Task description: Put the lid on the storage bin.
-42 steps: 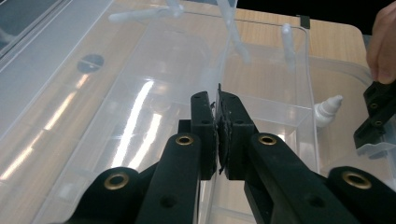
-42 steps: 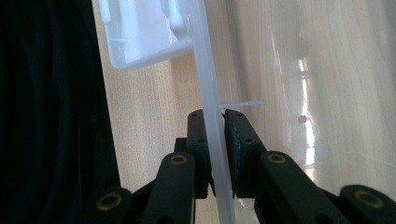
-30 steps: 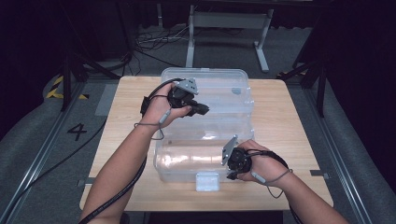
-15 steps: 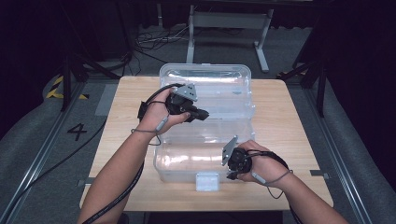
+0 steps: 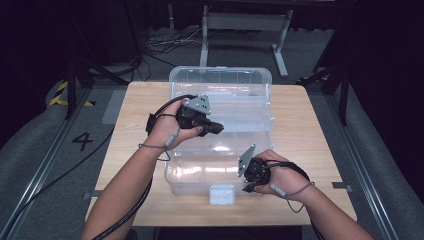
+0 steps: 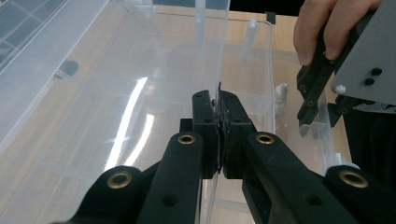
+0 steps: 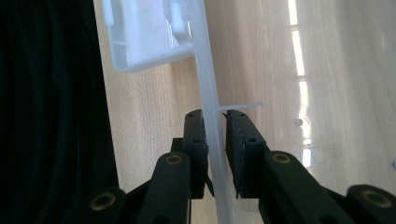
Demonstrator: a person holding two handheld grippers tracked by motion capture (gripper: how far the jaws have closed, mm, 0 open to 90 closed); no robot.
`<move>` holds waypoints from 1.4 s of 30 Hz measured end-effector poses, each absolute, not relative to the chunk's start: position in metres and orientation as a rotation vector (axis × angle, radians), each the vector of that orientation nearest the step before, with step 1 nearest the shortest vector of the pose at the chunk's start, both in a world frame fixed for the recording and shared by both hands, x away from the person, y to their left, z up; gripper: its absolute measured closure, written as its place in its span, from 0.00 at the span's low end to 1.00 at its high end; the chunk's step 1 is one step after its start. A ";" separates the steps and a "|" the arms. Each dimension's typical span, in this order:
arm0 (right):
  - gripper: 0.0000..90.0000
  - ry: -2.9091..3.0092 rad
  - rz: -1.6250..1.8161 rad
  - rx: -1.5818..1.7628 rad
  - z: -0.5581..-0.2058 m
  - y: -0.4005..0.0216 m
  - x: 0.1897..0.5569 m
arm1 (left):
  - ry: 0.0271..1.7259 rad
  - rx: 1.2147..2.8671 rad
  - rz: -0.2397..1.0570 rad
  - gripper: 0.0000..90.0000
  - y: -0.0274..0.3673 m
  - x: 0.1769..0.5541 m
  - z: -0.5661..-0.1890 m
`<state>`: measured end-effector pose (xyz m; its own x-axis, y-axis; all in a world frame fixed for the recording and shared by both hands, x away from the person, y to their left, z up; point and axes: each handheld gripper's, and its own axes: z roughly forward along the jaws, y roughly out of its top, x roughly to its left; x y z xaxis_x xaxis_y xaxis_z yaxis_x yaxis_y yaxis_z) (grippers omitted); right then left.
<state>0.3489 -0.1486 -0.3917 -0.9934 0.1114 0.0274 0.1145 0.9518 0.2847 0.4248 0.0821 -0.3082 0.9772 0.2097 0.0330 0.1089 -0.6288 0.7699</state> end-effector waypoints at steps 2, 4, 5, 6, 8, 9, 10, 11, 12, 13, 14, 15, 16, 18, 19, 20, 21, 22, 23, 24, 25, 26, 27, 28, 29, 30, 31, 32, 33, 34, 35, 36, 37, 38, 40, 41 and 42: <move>0.86 -3.097 -0.461 -0.162 -0.390 -0.149 0.349 | 0.215 2.258 0.154 0.97 0.082 0.424 -0.308; 0.86 -3.095 -0.458 -0.172 -0.389 -0.149 0.349 | 0.218 2.255 0.154 0.97 0.082 0.422 -0.309; 0.85 -3.098 -0.471 -0.172 -0.387 -0.150 0.349 | 0.215 2.255 0.158 0.97 0.082 0.421 -0.309; 0.85 -3.097 -0.472 -0.181 -0.385 -0.151 0.348 | 0.214 2.256 0.160 0.97 0.082 0.420 -0.309; 0.85 -3.096 -0.499 -0.191 -0.382 -0.152 0.348 | 0.220 2.251 0.155 0.97 0.082 0.418 -0.309; 0.85 -3.095 -0.510 -0.188 -0.379 -0.154 0.347 | 0.218 2.252 0.156 0.97 0.082 0.418 -0.310; 0.85 -3.093 -0.518 -0.197 -0.377 -0.155 0.346 | 0.216 2.256 0.154 0.97 0.082 0.417 -0.309; 0.86 -3.101 -0.540 -0.181 -0.376 -0.155 0.347 | 0.212 2.256 0.158 0.97 0.082 0.416 -0.309; 0.86 -3.100 -0.544 -0.189 -0.373 -0.156 0.346 | 0.214 2.256 0.156 0.97 0.082 0.415 -0.310; 0.86 -3.102 -0.553 -0.187 -0.372 -0.157 0.345 | 0.209 2.258 0.159 0.97 0.082 0.415 -0.310; 0.87 -3.101 -0.550 -0.193 -0.370 -0.158 0.345 | 0.207 2.259 0.157 0.97 0.082 0.414 -0.310; 0.87 -3.108 -0.566 -0.194 -0.369 -0.158 0.345 | 0.209 2.257 0.159 0.97 0.082 0.413 -0.310; 0.87 -3.103 -0.558 -0.196 -0.368 -0.159 0.344 | 0.206 2.261 0.161 0.97 0.082 0.412 -0.310; 0.88 -3.099 -0.569 -0.217 -0.366 -0.160 0.343 | 0.204 2.265 0.168 0.97 0.081 0.409 -0.310; 0.88 -3.092 -0.573 -0.214 -0.365 -0.161 0.343 | 0.204 2.266 0.170 0.97 0.081 0.408 -0.310; 0.88 -3.093 -0.585 -0.211 -0.364 -0.162 0.343 | 0.199 2.270 0.177 0.97 0.081 0.407 -0.310; 0.88 -3.093 -0.585 -0.211 -0.364 -0.162 0.343 | 0.199 2.270 0.177 0.97 0.081 0.407 -0.310; 0.89 -3.086 -0.590 -0.226 -0.362 -0.164 0.343 | 0.199 2.270 0.176 0.97 0.080 0.405 -0.311; 0.89 -3.088 -0.601 -0.235 -0.361 -0.165 0.343 | 0.196 2.273 0.173 0.97 0.081 0.405 -0.311; 0.90 -3.085 -0.612 -0.234 -0.359 -0.166 0.343 | 0.196 2.271 0.174 0.97 0.081 0.404 -0.311; 0.90 -3.084 -0.620 -0.239 -0.358 -0.168 0.343 | 0.194 2.270 0.170 0.97 0.081 0.403 -0.311; 0.91 -3.082 -0.628 -0.251 -0.357 -0.169 0.342 | 0.196 2.270 0.171 0.97 0.081 0.402 -0.312; 0.91 -3.079 -0.636 -0.256 -0.355 -0.170 0.342 | 0.196 2.270 0.170 0.97 0.081 0.402 -0.312; 0.91 -3.084 -0.650 -0.249 -0.354 -0.171 0.342 | 0.193 2.266 0.168 0.97 0.081 0.402 -0.312; 0.91 -3.088 -0.657 -0.245 -0.352 -0.172 0.342 | 0.199 2.260 0.167 0.97 0.081 0.401 -0.313; 0.91 -3.085 -0.659 -0.256 -0.351 -0.174 0.342 | 0.198 2.259 0.172 0.97 0.082 0.401 -0.313; 0.92 -3.087 -0.665 -0.262 -0.350 -0.175 0.341 | 0.199 2.260 0.172 0.97 0.082 0.399 -0.314; 0.92 -3.087 -0.665 -0.262 -0.350 -0.175 0.341 | 0.199 2.260 0.172 0.97 0.082 0.399 -0.314; 0.93 -3.090 -0.675 -0.263 -0.349 -0.176 0.341 | 0.198 2.258 0.174 0.97 0.081 0.398 -0.314; 0.93 -3.090 -0.691 -0.266 -0.348 -0.177 0.340 | 0.197 2.258 0.171 0.97 0.081 0.398 -0.314; 0.94 -3.093 -0.696 -0.268 -0.346 -0.178 0.339 | 0.198 2.259 0.166 0.97 0.082 0.397 -0.315; 0.94 -3.089 -0.708 -0.268 -0.345 -0.180 0.339 | 0.197 2.259 0.164 0.97 0.082 0.396 -0.315; 0.95 -3.089 -0.727 -0.275 -0.343 -0.181 0.338 | 0.198 2.258 0.165 0.97 0.081 0.396 -0.315; 0.95 -3.089 -0.727 -0.275 -0.343 -0.181 0.338 | 0.198 2.258 0.165 0.97 0.081 0.396 -0.315; 0.96 -3.084 -0.754 -0.278 -0.341 -0.183 0.337 | 0.202 2.257 0.164 0.97 0.081 0.395 -0.316; 0.96 -3.086 -0.753 -0.285 -0.339 -0.184 0.337 | 0.201 2.259 0.163 0.97 0.082 0.394 -0.316; 0.97 -3.085 -0.768 -0.288 -0.338 -0.186 0.337 | 0.203 2.258 0.162 0.97 0.082 0.394 -0.316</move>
<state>0.3367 -0.1858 -0.3376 -0.9824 0.1866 -0.0052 0.1624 0.8681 0.4691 0.3937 0.0816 -0.3161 0.9785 0.2004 0.0485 0.0914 -0.6324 0.7692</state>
